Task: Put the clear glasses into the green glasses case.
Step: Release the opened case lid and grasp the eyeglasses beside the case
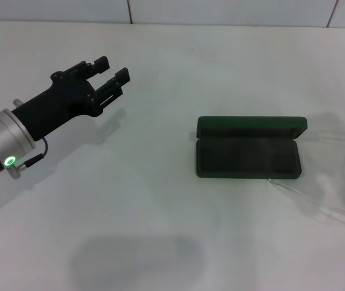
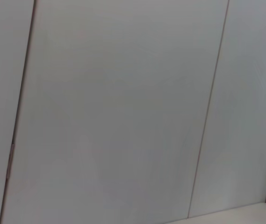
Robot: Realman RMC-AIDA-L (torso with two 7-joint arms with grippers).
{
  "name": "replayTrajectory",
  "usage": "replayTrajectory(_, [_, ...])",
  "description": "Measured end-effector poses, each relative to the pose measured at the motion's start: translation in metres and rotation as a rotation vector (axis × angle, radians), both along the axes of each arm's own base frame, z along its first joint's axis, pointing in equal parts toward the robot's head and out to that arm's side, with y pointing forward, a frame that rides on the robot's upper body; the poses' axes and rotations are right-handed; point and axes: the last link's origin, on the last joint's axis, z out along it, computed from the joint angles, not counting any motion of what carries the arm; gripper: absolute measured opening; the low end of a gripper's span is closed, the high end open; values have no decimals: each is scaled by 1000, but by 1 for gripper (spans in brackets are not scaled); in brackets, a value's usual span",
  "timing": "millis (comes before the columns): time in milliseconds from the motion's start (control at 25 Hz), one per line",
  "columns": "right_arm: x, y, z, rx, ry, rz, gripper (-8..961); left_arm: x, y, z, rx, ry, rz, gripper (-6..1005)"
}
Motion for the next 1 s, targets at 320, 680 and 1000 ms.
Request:
replayTrajectory(320, [0,-1,-15,-14,-53,32,648,-3,-3,-2,3,12,2,575])
replayTrajectory(680, [-4,1,-23,-20,-101,82,633,-8,-7,-6,-1,15,15,577])
replayTrajectory(1000, [-4,-4,-34,-58,-127,106,619,-12,-10,-7,14,10,26,579])
